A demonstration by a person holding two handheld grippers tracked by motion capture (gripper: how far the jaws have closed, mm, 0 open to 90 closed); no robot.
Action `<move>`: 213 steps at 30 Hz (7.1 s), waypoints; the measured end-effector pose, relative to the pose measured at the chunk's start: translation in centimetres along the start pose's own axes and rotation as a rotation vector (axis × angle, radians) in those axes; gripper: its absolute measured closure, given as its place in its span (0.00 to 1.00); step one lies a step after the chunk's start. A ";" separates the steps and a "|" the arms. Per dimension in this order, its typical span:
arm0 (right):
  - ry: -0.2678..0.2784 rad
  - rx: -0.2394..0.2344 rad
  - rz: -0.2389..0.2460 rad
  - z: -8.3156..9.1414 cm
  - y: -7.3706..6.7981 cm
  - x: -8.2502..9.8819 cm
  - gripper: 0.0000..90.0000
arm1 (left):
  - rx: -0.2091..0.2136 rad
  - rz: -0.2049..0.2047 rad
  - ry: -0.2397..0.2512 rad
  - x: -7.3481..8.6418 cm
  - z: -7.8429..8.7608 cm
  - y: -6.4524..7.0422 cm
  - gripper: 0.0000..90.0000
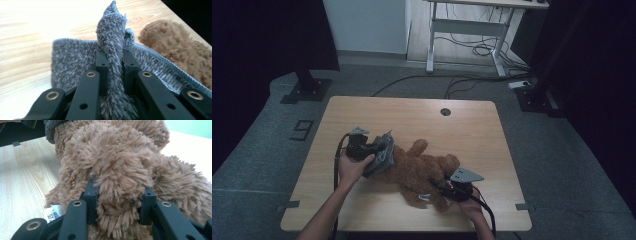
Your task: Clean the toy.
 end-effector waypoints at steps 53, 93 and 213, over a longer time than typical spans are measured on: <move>-0.117 -0.112 -0.142 -2.0 -1.1 -0.9 0.29 | 0.171 -0.108 0.183 5.9 1.0 5.2 0.89; 0.010 0.029 0.108 0.0 1.4 0.7 0.48 | 0.272 -0.154 0.211 -0.8 -0.6 11.5 0.87; -0.001 0.031 0.134 -0.1 1.6 1.8 0.53 | 0.084 -0.022 -0.019 -1.8 -0.8 1.7 0.88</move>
Point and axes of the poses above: each handheld gripper's, and its own axes: z roughly backward along the jaws, x roughly out of its underside, y roughly to its right, the point moved 1 cm from there along -z, roughly forward along the jaws, and after that the axes turned 3 degrees about y, right-handed, at the moved point
